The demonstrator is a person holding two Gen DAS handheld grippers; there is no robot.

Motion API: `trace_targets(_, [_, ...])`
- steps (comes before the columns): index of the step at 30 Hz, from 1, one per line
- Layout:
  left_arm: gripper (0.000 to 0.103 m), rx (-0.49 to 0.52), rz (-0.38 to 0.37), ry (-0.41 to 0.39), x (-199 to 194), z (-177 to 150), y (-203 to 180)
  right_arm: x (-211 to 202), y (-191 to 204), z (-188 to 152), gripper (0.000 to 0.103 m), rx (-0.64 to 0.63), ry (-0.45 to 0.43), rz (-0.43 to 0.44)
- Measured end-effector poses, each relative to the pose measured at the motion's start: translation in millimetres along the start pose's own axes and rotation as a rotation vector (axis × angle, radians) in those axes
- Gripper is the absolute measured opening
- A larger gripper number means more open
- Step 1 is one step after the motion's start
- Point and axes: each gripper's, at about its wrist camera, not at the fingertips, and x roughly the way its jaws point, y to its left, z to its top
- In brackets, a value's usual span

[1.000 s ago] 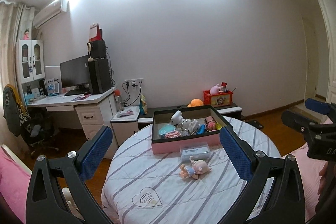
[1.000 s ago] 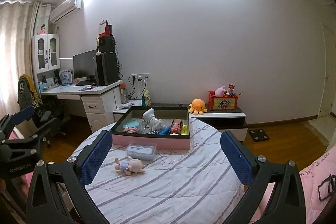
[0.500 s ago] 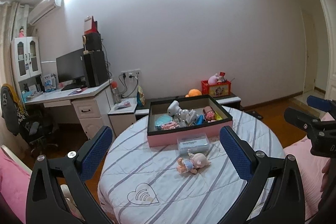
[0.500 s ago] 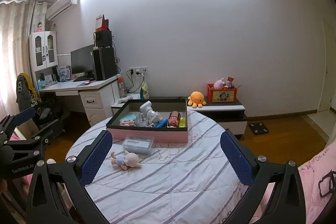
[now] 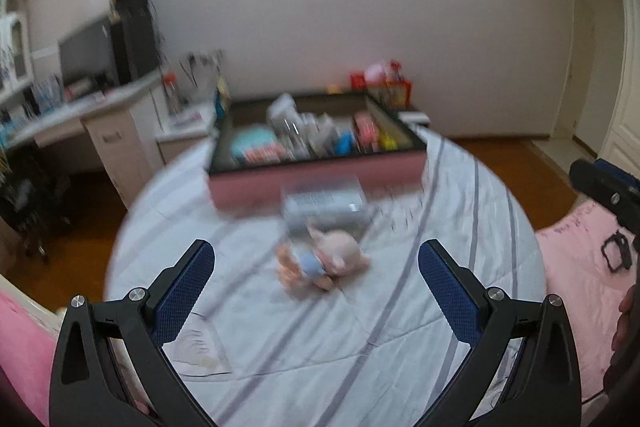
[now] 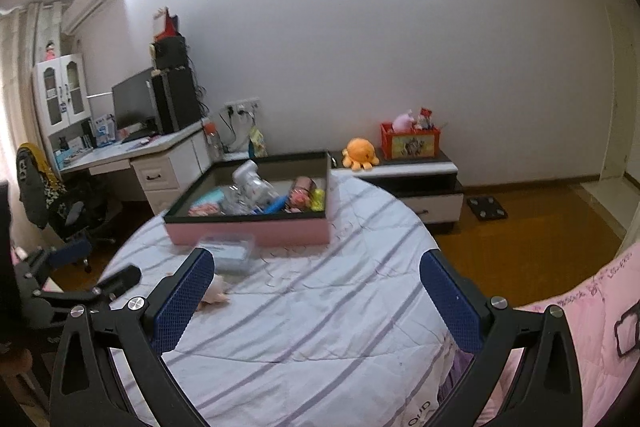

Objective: Organize rigid objects
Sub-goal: 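Move the left gripper to the baby doll figure and grasp it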

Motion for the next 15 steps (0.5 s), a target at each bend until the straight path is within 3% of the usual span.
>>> trace_targets(9, [0.103,-0.064,0.004,0.213,93,-8,-5,61,-40,5,0.103,0.029,0.102,-0.035])
trace_targets(13, [0.103,-0.038,0.038,0.236,111,-12,-2,86,-44,10,0.103,0.007,0.137,-0.036])
trace_targets(15, [0.102,-0.057,-0.003,0.253,114,-13,5,97,-43,14,0.103,-0.007,0.148,-0.028])
